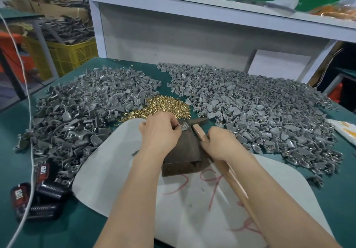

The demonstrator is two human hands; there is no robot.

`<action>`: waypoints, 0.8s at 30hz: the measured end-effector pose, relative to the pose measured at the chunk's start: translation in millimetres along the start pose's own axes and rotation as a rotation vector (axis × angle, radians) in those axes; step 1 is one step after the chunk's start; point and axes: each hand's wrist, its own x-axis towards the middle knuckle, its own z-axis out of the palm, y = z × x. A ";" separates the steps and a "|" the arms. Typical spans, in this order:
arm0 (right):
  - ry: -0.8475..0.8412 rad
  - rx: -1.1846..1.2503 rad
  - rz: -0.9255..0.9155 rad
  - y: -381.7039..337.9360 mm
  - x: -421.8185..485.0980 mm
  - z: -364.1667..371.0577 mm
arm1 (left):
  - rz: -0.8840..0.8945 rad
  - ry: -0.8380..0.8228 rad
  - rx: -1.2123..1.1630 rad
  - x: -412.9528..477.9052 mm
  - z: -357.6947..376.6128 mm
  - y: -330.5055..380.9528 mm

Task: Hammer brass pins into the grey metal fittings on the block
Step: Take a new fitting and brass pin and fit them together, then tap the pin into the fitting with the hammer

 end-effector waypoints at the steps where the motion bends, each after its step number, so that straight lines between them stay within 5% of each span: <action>1: 0.007 0.058 0.001 0.4 0.5 -2.0 | -0.005 -0.001 -0.011 -0.5 -0.4 -0.1; 5: 0.133 0.486 0.021 9.4 -6.2 -21.0 | -0.011 0.015 -0.023 -1.0 -0.7 -0.1; 12: 0.616 0.289 -0.341 7.1 -51.0 -38.5 | -0.029 0.031 -0.037 -3.3 -3.7 3.2; 17: 0.417 0.183 -0.332 8.8 -61.4 -33.3 | -0.032 0.026 -0.036 -5.0 -6.5 4.6; 21: 0.648 0.358 -0.421 5.9 -62.0 -45.0 | -0.017 0.022 -0.034 -4.3 -6.1 5.4; 24: 0.403 0.161 -0.370 3.2 -62.8 -27.5 | -0.036 0.021 -0.044 -5.1 -7.8 6.5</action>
